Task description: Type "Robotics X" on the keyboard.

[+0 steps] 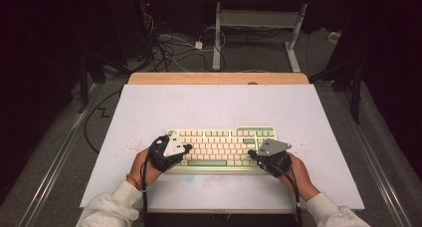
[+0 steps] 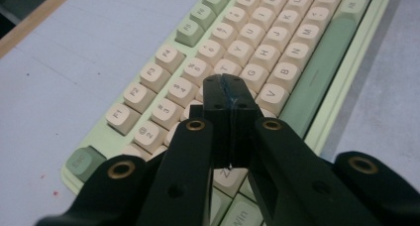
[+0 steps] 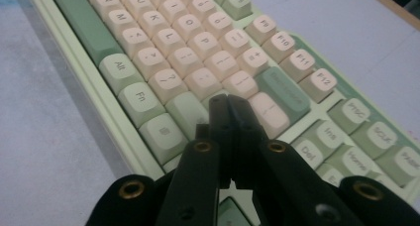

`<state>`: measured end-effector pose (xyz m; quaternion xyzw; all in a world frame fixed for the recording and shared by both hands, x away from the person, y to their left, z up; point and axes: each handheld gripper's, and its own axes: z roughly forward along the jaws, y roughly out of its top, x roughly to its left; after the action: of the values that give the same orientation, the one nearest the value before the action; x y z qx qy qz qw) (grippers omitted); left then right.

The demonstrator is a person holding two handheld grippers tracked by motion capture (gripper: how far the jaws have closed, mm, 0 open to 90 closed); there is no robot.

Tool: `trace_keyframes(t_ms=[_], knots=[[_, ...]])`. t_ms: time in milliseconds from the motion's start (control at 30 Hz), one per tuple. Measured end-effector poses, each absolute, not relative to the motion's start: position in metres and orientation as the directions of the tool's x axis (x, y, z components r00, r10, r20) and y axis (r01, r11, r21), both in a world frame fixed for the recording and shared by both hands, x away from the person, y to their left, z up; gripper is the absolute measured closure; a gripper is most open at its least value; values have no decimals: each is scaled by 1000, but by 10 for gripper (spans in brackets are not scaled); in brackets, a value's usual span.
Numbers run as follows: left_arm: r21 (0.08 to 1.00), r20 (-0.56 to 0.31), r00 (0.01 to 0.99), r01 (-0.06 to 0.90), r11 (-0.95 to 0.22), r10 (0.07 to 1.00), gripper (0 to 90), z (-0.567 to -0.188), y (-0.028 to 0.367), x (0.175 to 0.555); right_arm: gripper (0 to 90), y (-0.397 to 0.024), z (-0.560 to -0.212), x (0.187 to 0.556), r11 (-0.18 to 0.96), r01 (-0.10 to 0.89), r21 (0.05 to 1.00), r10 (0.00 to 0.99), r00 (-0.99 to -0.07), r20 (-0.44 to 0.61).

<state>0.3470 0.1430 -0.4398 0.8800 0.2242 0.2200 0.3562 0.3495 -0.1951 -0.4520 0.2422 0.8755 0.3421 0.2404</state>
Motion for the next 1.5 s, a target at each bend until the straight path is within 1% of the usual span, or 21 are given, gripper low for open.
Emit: trace_keyframes(t_ms=[33,67,133,167,200,267,333,367,433,467,500,533,567,600,667,700,767,1000,1167,1367,1500], knots=[[726,235,800,234,-647,553,871,-439,144,347,900,-196,-450,349,644,256,721,593,-763,-259],[731,233,799,232,-642,555,837,-439,145,347,900,-197,-449,349,637,253,729,596,-760,-257],[734,241,795,226,-641,556,837,-439,145,347,900,-199,-446,348,620,241,747,602,-757,-255],[738,248,791,220,-638,559,821,-439,145,347,900,-200,-445,347,614,234,753,605,-753,-259],[738,247,791,220,-638,559,774,-439,146,347,881,-200,-443,347,607,226,762,607,-751,-261],[732,267,786,211,-648,558,726,-439,145,346,840,-201,-441,346,599,209,773,606,-749,-267],[737,269,783,208,-643,562,624,-439,146,346,816,-201,-440,345,594,197,780,607,-746,-274],[736,274,780,207,-645,563,566,-440,146,346,775,-202,-439,344,588,192,786,608,-745,-274],[731,280,782,202,-652,556,510,-440,146,346,700,-202,-437,343,578,184,795,617,-737,-278],[732,287,775,202,-651,563,478,-441,146,345,645,-202,-436,343,574,179,799,618,-734,-280],[729,299,764,204,-654,571,408,-442,145,345,584,-203,-436,342,568,175,804,628,-723,-287],[728,316,753,198,-657,577,336,-443,145,344,548,-203,-435,342,561,173,810,635,-717,-287],[735,315,751,194,-649,581,294,-444,145,343,515,-203,-435,341,556,173,813,636,-718,-282],[739,308,753,196,-645,581,288,-444,145,343,463,-203,-434,342,554,171,815,635,-719,-281],[742,307,749,199,-641,588,223,-445,145,343,377,-203,-434,342,553,169,816,636,-718,-283],[740,306,753,197,-644,582,214,-445,146,344,344,-203,-434,341,548,169,819,643,-712,-283],[747,297,753,200,-634,587,166,-445,146,344,301,-203,-433,342,537,171,826,650,-708,-276],[765,314,737,176,-619,598,166,-441,148,339,190,-207,-428,339,517,167,839,670,-690,-276],[755,344,725,164,-635,597,163,-438,152,333,196,-212,-424,335,524,162,836,671,-682,-289],[766,349,713,157,-623,608,149,-435,161,328,192,-222,-417,329,501,154,852,694,-659,-289],[769,360,701,151,-621,616,149,-433,168,325,186,-228,-412,324,515,138,846,694,-646,-317]])
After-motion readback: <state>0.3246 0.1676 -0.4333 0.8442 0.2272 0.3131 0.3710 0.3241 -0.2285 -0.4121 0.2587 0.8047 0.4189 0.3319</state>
